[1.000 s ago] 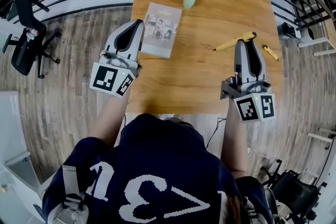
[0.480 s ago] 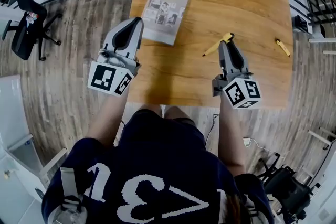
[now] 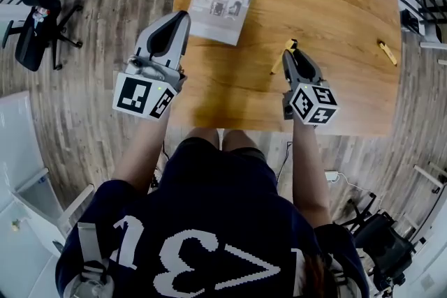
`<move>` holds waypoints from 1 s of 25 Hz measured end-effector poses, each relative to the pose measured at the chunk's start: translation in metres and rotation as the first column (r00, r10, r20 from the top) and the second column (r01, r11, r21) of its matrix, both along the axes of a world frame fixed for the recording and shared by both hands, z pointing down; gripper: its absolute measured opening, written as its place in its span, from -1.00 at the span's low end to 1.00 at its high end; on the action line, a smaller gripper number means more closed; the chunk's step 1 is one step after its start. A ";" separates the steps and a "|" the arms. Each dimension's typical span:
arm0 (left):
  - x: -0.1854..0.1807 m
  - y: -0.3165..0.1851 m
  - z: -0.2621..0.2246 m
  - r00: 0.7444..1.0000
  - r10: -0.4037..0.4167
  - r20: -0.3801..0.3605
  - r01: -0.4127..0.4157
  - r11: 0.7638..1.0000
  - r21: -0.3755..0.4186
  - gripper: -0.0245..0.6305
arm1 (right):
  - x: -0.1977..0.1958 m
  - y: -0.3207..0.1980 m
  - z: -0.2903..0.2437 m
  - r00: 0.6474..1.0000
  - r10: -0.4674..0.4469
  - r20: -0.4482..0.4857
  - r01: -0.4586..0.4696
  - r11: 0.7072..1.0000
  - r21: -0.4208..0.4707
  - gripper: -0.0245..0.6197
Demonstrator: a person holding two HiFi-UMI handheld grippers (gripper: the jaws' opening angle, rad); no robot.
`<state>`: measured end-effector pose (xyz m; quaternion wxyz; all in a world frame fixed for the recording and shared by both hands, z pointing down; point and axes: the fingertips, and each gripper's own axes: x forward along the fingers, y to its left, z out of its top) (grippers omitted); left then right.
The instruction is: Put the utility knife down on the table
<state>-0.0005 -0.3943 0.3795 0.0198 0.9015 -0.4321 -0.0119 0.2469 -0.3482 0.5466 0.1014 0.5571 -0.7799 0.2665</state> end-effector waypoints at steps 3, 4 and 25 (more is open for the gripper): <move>-0.006 0.000 0.007 1.000 -0.014 0.009 0.014 1.000 -0.014 -0.88 | 0.002 0.001 0.013 0.999 0.012 -0.051 -0.015 0.998 -0.053 -0.86; -0.008 0.000 0.010 1.000 -0.018 0.012 0.018 1.000 -0.018 -0.88 | 0.002 0.000 0.021 0.998 0.001 -0.071 -0.006 0.997 -0.079 -0.86; -0.009 -0.001 0.011 1.000 -0.023 0.004 0.023 0.999 -0.024 -0.88 | -0.001 -0.007 0.052 0.996 -0.013 -0.085 0.000 0.988 -0.153 -0.86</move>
